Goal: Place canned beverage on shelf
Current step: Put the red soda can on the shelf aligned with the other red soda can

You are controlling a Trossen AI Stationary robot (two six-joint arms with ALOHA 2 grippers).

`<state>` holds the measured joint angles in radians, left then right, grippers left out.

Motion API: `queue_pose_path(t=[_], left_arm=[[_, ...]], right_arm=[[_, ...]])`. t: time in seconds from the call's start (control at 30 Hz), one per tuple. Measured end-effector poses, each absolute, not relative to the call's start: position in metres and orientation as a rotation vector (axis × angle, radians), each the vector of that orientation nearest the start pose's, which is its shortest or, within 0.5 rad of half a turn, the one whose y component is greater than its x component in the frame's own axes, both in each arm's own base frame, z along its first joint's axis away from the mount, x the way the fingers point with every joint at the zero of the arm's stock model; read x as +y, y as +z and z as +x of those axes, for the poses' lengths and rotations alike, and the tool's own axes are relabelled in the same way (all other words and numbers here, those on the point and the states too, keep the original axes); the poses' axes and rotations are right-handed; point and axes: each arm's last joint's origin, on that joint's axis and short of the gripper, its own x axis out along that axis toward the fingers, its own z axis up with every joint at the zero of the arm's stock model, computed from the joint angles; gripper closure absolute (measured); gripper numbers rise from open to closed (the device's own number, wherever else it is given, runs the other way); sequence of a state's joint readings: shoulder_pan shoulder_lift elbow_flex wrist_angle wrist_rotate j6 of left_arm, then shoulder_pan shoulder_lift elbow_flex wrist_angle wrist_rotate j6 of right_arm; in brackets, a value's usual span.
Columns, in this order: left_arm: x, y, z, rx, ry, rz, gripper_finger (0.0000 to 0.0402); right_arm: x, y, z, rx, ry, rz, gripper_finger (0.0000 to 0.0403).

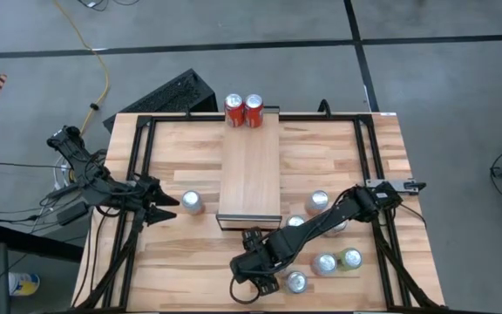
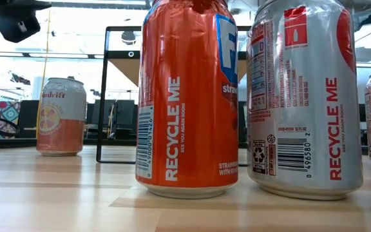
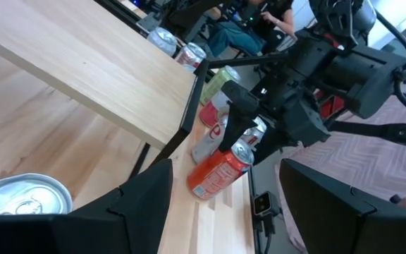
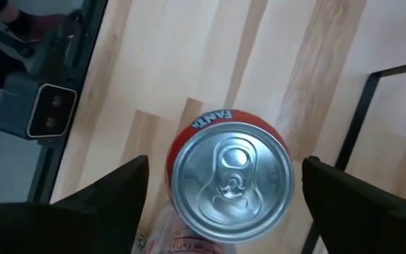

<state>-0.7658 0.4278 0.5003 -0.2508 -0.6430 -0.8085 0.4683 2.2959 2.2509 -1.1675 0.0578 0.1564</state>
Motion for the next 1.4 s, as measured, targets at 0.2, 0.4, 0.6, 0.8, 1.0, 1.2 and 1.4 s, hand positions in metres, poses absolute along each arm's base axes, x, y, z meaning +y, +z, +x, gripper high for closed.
queue_pose_path(t=[0.2,0.4,0.6,0.8,1.0,1.2,1.4], left_arm=[[-0.063,0.274,0.091,0.178,-0.054,-0.687,0.0150],[-0.063,0.274,0.091,0.178,-0.053,-0.686,0.0150],[-0.062,0.274,0.091,0.170,-0.037,-0.680,0.0150],[-0.062,0.274,0.091,0.169,-0.037,-0.673,0.0150],[-0.062,0.274,0.091,0.168,-0.037,-0.671,0.0150],[-0.062,0.274,0.091,0.168,-0.037,-0.671,0.0150],[-0.062,0.274,0.091,0.168,-0.036,-0.672,0.0150]], right_arm=[[0.212,0.253,0.429,1.211,0.265,-0.182,0.0104],[0.211,0.252,0.430,1.215,0.262,-0.176,0.0120],[0.208,0.253,0.429,1.239,0.245,-0.160,0.0139],[0.208,0.268,0.426,1.236,0.266,-0.144,0.0173],[0.201,0.290,0.421,1.211,0.258,-0.125,0.0178],[0.182,0.333,0.407,1.114,0.216,-0.101,0.0180],[0.155,0.383,0.382,0.991,0.155,-0.102,0.0180]])
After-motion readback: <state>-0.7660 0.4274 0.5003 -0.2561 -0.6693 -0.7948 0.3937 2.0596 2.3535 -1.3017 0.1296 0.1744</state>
